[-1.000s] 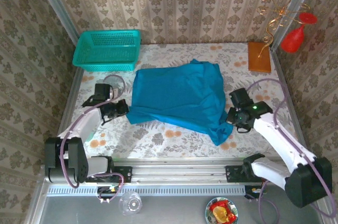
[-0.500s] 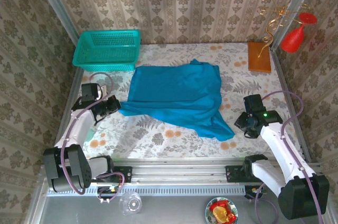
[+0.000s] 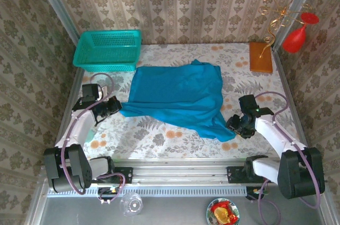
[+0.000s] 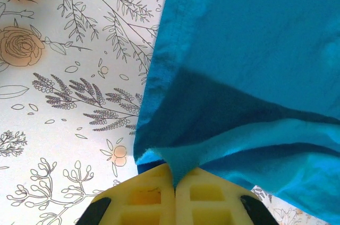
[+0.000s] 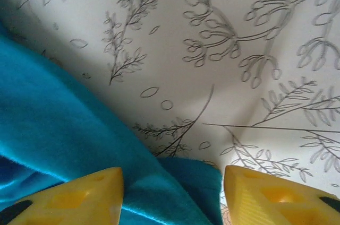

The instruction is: Fold the inside-out t-shirt

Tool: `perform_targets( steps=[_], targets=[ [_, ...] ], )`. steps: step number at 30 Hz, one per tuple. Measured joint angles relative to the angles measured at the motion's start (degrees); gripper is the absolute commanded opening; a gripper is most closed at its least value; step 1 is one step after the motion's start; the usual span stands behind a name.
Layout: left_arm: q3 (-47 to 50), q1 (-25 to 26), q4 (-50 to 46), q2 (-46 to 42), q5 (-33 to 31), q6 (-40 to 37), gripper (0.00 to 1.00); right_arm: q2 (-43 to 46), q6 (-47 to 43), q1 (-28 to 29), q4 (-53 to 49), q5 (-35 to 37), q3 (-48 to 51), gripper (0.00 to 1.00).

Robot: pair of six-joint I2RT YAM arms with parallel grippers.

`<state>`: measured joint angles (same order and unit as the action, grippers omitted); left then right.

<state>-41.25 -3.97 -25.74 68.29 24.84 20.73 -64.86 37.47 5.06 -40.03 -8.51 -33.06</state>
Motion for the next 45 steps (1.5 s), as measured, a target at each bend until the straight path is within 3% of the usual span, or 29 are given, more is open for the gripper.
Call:
perform_targets(
  steps=[9, 15, 24, 33, 41, 45],
  targets=[
    [0.02, 0.00, 0.00, 0.00, 0.57, 0.24, 0.00, 7.32, 0.44, 5.01, 1.79, -7.56, 3.54, 0.54],
    [0.02, -0.26, 0.00, 0.00, 0.90, 0.44, 0.00, 8.87, 0.87, 10.27, 1.77, -8.61, 3.54, 0.59],
    [0.02, -0.26, 0.00, 0.00, 0.94, 0.66, 0.00, 7.58, 1.90, 11.02, 2.25, 2.19, 3.54, 0.61],
    [0.02, -0.26, 0.00, 0.00, 0.96, 0.66, 0.00, 2.49, 0.26, 11.02, 10.10, 2.51, 5.29, 0.68],
    [0.02, -0.26, 0.02, 0.00, 1.53, 0.66, 0.00, 7.54, 4.44, 11.32, 9.11, -0.63, 8.31, 0.63],
    [0.02, -0.26, 0.11, 0.00, 1.79, 0.66, 0.00, 14.88, 7.13, 11.65, 7.13, -2.27, 9.20, 0.54]
  ],
)
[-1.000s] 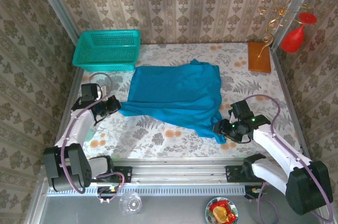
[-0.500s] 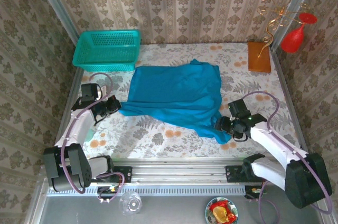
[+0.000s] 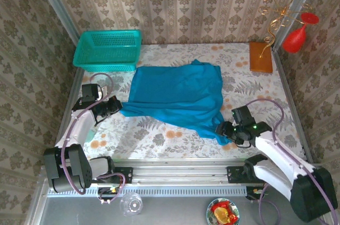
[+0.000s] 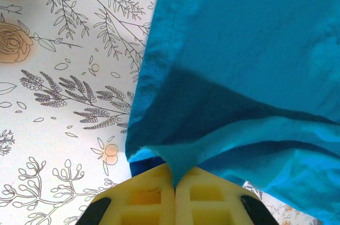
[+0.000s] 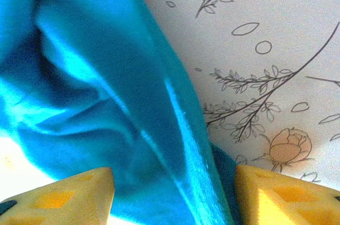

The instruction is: Fold the inside-out t-shirt

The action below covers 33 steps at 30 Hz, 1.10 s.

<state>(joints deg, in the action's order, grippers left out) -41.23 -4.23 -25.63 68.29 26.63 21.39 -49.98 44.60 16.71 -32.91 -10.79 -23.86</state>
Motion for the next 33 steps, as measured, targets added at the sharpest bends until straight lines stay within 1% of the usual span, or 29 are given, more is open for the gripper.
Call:
perform_targets(
  steps=[3, 6, 11, 15, 19, 23, 26, 27, 29, 33],
  targets=[
    [0.00, 0.00, 0.20, 0.24, 0.00, 0.00, 0.00, 2.19, 1.33, 0.02, -0.46, -1.14, 0.52, 0.45],
    [0.00, 0.00, 0.31, 0.61, 0.13, 0.00, 0.00, 1.16, 2.14, 0.07, -0.48, -2.14, 1.55, 0.36],
    [0.00, 0.00, 0.31, 0.66, 0.17, 0.00, 0.00, -1.90, 2.75, 1.03, -0.61, -2.54, 2.38, 0.29],
    [0.13, 0.00, 0.37, 0.66, 0.17, 0.00, 0.00, -1.95, 4.04, 1.95, -0.59, -1.49, 2.38, 0.18],
    [0.48, 0.00, 0.44, 0.63, 0.17, 0.02, 0.00, -2.08, 4.61, 2.12, -0.79, -0.22, 2.32, 0.00],
    [0.50, 0.00, 0.48, 0.35, 0.17, 0.28, 0.00, -1.88, 4.90, 2.21, -3.85, 1.29, -0.24, 0.00],
    [0.42, -0.04, 0.48, -0.98, 0.55, 1.09, 0.00, -0.09, 4.63, 2.21, -7.34, 3.43, -5.99, 0.00],
    [0.22, -0.07, 0.42, -1.60, 0.66, 1.33, 0.00, 0.76, 4.35, 2.19, -8.63, 4.63, -9.25, 0.00],
    [-1.18, -0.13, -0.02, -2.82, 0.98, 1.86, 0.00, 1.90, 3.19, 1.97, -10.64, 7.26, -16.70, 0.00],
    [-7.04, -0.37, 0.11, -5.57, 2.16, 3.50, 0.00, 1.68, -1.33, -0.72, -14.49, 13.35, -36.68, 0.00]
  ],
)
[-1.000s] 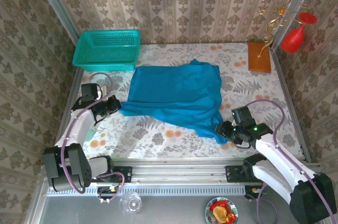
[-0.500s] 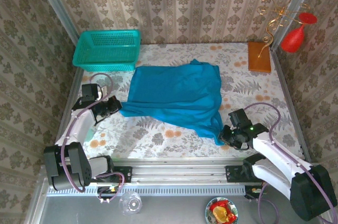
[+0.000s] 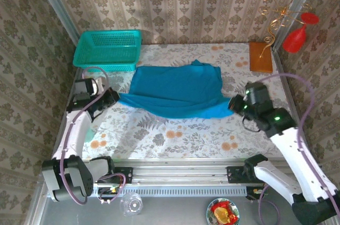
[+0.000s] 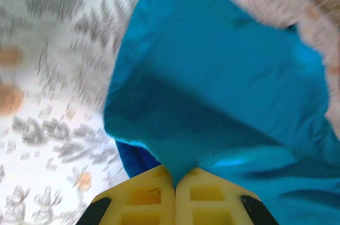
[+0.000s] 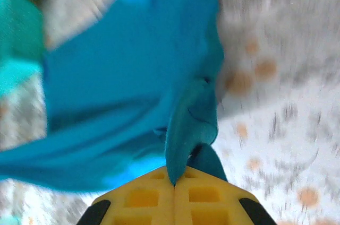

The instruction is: Fold the inside-out t-shirt

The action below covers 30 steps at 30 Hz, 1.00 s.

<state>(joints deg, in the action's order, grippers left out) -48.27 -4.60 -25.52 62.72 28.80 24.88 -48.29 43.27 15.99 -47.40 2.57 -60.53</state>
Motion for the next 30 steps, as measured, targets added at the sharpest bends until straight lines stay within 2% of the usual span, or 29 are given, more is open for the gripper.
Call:
perform_targets(
  steps=[4, 8, 11, 15, 17, 20, 24, 27, 30],
  targets=[
    [-5.33, 0.00, 2.91, -2.08, 2.14, 2.58, 0.00, -4.48, -6.69, -3.76, -4.28, 6.36, -25.14, 0.00],
    [-11.23, -0.02, 4.63, -2.21, 4.09, 5.44, 0.00, -9.03, -12.39, -4.11, -5.27, 10.14, -43.54, 0.00],
    [-25.24, -0.59, 1.33, 0.48, 4.96, 5.99, 0.00, -9.22, -14.56, -4.15, -4.63, 10.75, -45.57, 0.00],
    [-53.64, -1.73, -1.46, 7.02, 5.77, 5.01, 0.00, -9.64, -14.60, -4.17, -2.58, 10.29, -40.11, 0.00],
    [-61.57, -1.84, -1.49, 7.50, 5.95, 4.63, 0.00, -10.99, -14.62, -4.35, -2.71, 10.25, -39.23, 0.00],
    [-61.83, -1.88, -0.72, 4.31, 5.97, 4.11, 0.00, -13.94, -15.26, -5.05, -3.85, 10.75, -41.92, 0.00],
    [-51.21, -1.88, 0.33, 0.46, 5.99, 3.87, 0.00, -15.96, -18.75, -5.31, -5.20, 14.58, -54.14, 0.00],
    [-44.15, -1.88, 0.13, 1.51, 6.05, 4.22, 0.00, -13.97, -20.68, -5.38, -3.02, 16.22, -60.26, 0.00],
    [-45.53, -2.21, -2.56, 6.19, 7.91, 5.14, 0.00, -10.29, -20.79, -5.35, -0.59, 15.63, -58.82, 0.00]
  ],
)
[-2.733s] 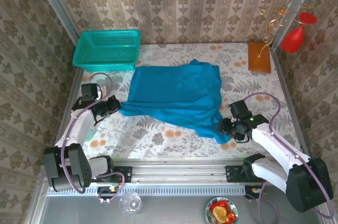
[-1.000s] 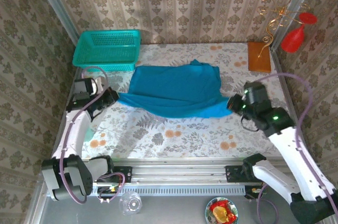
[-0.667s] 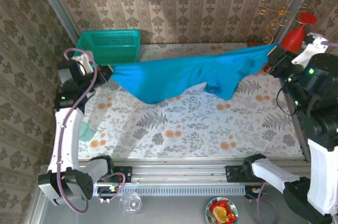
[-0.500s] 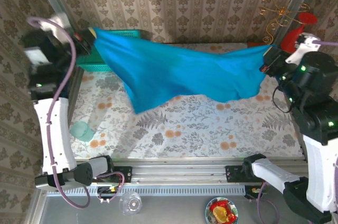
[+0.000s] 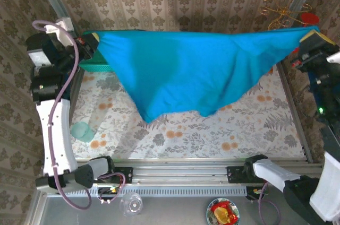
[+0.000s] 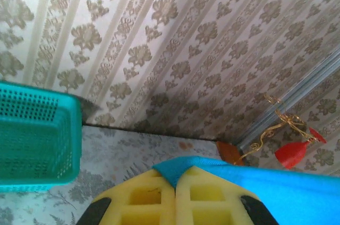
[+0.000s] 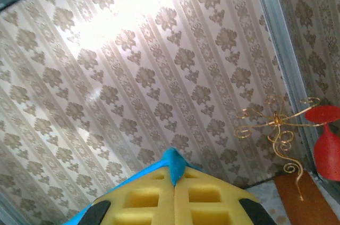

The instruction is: Fold the inside-out t-shirt

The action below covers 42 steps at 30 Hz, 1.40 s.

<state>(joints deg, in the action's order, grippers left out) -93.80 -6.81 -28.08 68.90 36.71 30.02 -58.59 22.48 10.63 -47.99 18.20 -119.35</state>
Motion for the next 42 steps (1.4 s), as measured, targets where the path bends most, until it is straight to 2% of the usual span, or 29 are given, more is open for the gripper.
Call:
perform_targets(
  steps=[3, 6, 13, 22, 27, 32, 39, 42],
  targets=[
    [-10.08, -1.29, -2.38, 4.20, 1.31, 0.00, 0.00, 1.20, 0.37, -0.04, 1.64, -0.87, 4.70, 0.00],
    [-15.54, -2.43, -0.02, 2.78, 1.55, 0.15, 0.00, -0.52, 0.39, -0.11, 1.95, -0.94, 8.17, 0.00],
    [-8.24, -2.67, 5.31, -4.72, 3.43, 1.55, 0.00, -2.19, 0.17, -0.11, 2.36, -1.05, 9.49, 0.00],
    [-5.44, -2.67, 5.16, -4.61, 3.85, 1.53, 0.00, 3.74, -1.40, -0.11, 5.05, -0.20, 9.49, 0.00],
    [-4.76, -2.64, 6.27, -9.14, 5.81, 1.51, 0.00, 8.20, -3.80, -0.11, 5.97, 2.47, 9.49, 0.00],
    [-2.34, -2.64, 12.00, -15.39, 8.98, 2.34, 0.00, 12.07, -7.30, -0.11, 7.96, 5.95, 8.63, 0.00],
    [-0.52, -2.10, 21.75, -16.74, 11.39, 6.43, 0.00, 8.46, -12.15, -0.11, 10.10, 9.62, 2.73, 0.00],
    [0.92, 1.92, 23.04, -13.60, 10.45, 5.92, 0.00, 3.50, -13.64, -0.11, 11.08, 10.51, 0.42, 0.00]
  ],
)
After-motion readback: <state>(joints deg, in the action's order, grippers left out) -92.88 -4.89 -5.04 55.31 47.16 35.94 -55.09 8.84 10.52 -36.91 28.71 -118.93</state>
